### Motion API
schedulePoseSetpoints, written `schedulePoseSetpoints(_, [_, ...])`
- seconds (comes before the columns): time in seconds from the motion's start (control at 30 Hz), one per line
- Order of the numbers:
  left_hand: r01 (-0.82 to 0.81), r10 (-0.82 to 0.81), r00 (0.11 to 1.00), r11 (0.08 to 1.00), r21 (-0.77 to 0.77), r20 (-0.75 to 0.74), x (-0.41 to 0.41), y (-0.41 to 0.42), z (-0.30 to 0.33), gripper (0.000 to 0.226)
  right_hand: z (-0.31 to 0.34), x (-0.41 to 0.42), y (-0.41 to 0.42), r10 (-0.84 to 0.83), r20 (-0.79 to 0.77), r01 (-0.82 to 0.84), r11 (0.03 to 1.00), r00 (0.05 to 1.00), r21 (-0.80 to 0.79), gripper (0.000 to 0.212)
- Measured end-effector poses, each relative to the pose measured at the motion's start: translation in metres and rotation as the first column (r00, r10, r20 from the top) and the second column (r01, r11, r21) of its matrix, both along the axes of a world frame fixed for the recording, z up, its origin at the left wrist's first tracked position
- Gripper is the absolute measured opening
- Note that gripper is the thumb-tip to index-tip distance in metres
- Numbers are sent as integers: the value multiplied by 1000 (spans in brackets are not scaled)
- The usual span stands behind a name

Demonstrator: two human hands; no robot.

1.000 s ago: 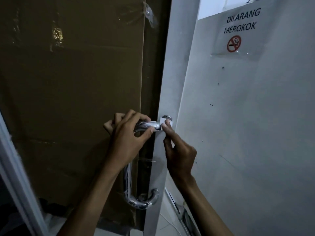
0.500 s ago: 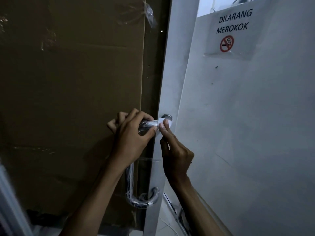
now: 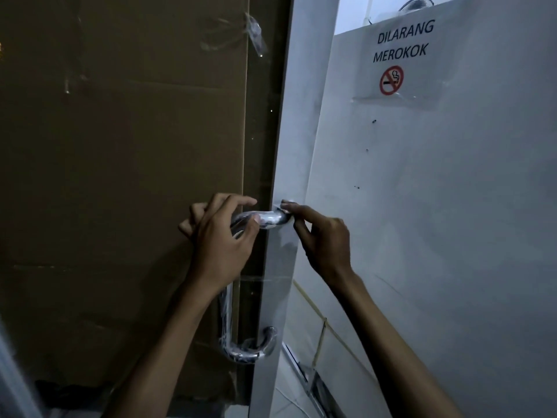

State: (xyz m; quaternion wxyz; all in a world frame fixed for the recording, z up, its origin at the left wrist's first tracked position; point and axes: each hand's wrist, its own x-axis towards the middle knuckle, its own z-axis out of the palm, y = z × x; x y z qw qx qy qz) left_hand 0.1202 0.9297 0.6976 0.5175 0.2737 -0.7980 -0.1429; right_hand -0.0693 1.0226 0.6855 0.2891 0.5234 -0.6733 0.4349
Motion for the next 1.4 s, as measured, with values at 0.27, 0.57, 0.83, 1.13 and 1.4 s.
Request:
schedulePoseSetpoints(0.27, [-18, 18, 1000, 1000, -9, 6, 5, 11, -2, 18, 31, 3, 14, 148, 55, -155, 974, 987, 167, 27])
schedulePoseSetpoints(0.57, [-10, 10, 1000, 1000, 17, 13, 9, 11, 0, 19, 28, 9, 22, 225, 317, -255, 965, 921, 54, 27])
schedulePoseSetpoints(0.83, [152, -152, 988, 988, -16, -31, 5, 21, 26, 34, 39, 32, 34, 461, 740, -501, 843, 490, -194, 20])
schedulePoseSetpoints(1.13, [75, -71, 997, 980, -184, 30, -10, 19, 33, 5, 43, 36, 19, 565, 700, -554, 782, 437, -286, 17])
schedulePoseSetpoints(1.4, [-138, 159, 983, 969, -206, 92, -26, 6, 38, 13, 49, -12, 9, 474, 692, -333, 880, 545, -340, 17])
